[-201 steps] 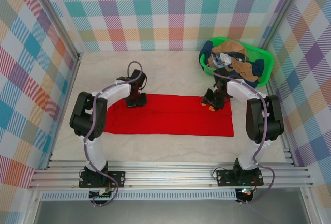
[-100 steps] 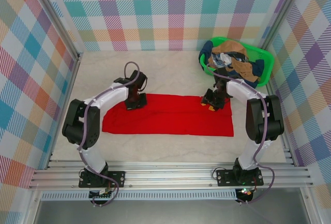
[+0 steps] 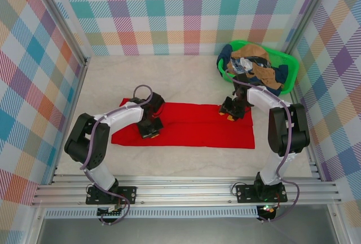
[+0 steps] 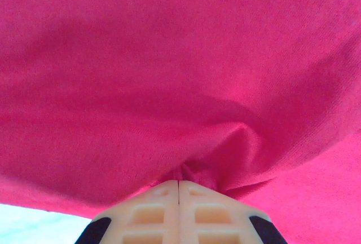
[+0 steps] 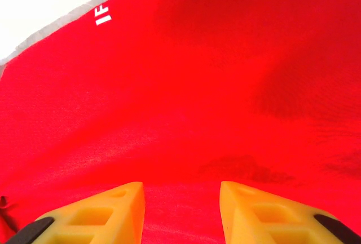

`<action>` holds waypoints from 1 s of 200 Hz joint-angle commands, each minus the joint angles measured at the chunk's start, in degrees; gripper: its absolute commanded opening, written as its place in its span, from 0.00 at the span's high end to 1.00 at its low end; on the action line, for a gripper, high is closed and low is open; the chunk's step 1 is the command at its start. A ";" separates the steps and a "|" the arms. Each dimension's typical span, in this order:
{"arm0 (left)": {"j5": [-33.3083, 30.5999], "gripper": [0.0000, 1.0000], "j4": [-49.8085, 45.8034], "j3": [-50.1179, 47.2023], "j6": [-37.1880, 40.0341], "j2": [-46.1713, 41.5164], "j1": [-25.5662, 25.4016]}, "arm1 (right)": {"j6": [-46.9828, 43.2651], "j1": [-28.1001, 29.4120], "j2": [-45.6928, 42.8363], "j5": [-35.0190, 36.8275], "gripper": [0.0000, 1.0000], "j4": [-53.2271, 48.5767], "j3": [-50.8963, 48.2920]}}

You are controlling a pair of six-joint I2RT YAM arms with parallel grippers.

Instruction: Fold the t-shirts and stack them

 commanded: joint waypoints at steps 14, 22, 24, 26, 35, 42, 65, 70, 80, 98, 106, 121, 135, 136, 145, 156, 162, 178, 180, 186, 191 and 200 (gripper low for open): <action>1.92 1.00 -2.18 -1.10 -5.63 -1.04 -2.54 | -0.10 0.27 -1.21 -0.82 0.61 0.08 -0.78; 1.04 0.99 -3.32 -0.85 -5.82 -1.04 -2.97 | -0.10 0.27 -1.21 -0.89 0.61 0.04 -0.88; 0.91 0.99 -3.67 -0.76 -5.84 -1.08 -3.04 | -0.09 0.32 -1.23 -0.90 0.60 0.02 -0.89; 0.68 0.99 -4.09 -0.67 -5.86 -1.09 -3.08 | -0.09 0.29 -1.26 -0.90 0.60 0.08 -0.94; -0.21 0.96 -5.89 -0.32 -6.08 -1.36 -3.27 | -0.13 0.27 -1.32 -0.90 0.60 0.04 -1.07; -0.62 0.93 -7.18 -0.01 -6.11 -1.71 -3.36 | -0.09 0.27 -1.41 -0.78 0.60 0.02 -1.11; 2.25 0.83 -7.09 0.18 -5.45 -4.23 -3.44 | -0.12 0.27 -1.54 -0.51 0.61 -0.17 -1.33; 3.64 0.79 -5.99 0.12 -5.12 -5.09 -3.53 | -0.09 0.27 -1.55 -0.49 0.61 -0.21 -1.33; 4.65 0.73 -5.66 0.79 -4.58 -6.44 -3.53 | -0.08 0.27 -1.49 -0.51 0.61 -0.23 -1.33; 4.01 0.69 -5.67 2.70 -2.41 -8.47 -3.04 | -0.07 0.27 -1.28 -0.55 0.61 -0.20 -1.17; 3.16 0.69 -6.10 3.36 -1.76 -8.57 -2.36 | -0.08 0.28 -1.23 -0.62 0.61 -0.17 -1.08; 2.86 0.69 -5.82 3.39 -0.62 -7.25 -0.27 | -0.10 0.27 -1.12 -0.74 0.61 -0.12 -0.98; 2.69 0.71 -3.67 2.75 0.88 -5.16 1.68 | -0.09 0.34 -1.03 -0.90 0.61 -0.12 -0.74; 2.70 0.71 -3.45 2.70 0.99 -4.99 1.80 | -0.09 0.35 -1.06 -0.90 0.61 -0.19 -0.73; 2.80 0.73 -1.91 2.60 2.03 -3.42 2.66 | -0.14 0.32 -1.10 -0.90 0.61 -0.29 -0.63; 2.75 0.75 -0.87 3.05 3.81 -1.42 2.88 | -0.26 0.32 -1.27 -0.83 0.61 -0.48 -0.46; 2.68 0.75 -0.67 3.32 4.47 -0.33 2.88 | -0.37 0.32 -1.44 -0.81 0.60 -0.62 -0.54; 4.90 0.76 1.53 2.92 5.66 1.29 2.52 | -0.43 0.36 -1.88 -0.57 0.61 -0.73 -0.76; 5.15 0.76 1.87 2.91 5.71 1.39 2.42 | -0.44 0.36 -1.97 -0.56 0.60 -0.75 -0.73; 5.63 0.76 2.63 2.84 6.06 1.49 2.00 | -0.37 0.33 -2.07 -0.51 0.60 -0.77 -1.01; 5.80 0.76 2.98 2.89 6.32 1.51 1.64 | -0.38 0.36 -2.25 -0.55 0.60 -0.74 -1.14; 6.31 0.76 3.26 2.99 6.75 1.47 1.02 | -0.24 0.36 -2.49 -0.55 0.60 -0.53 -1.53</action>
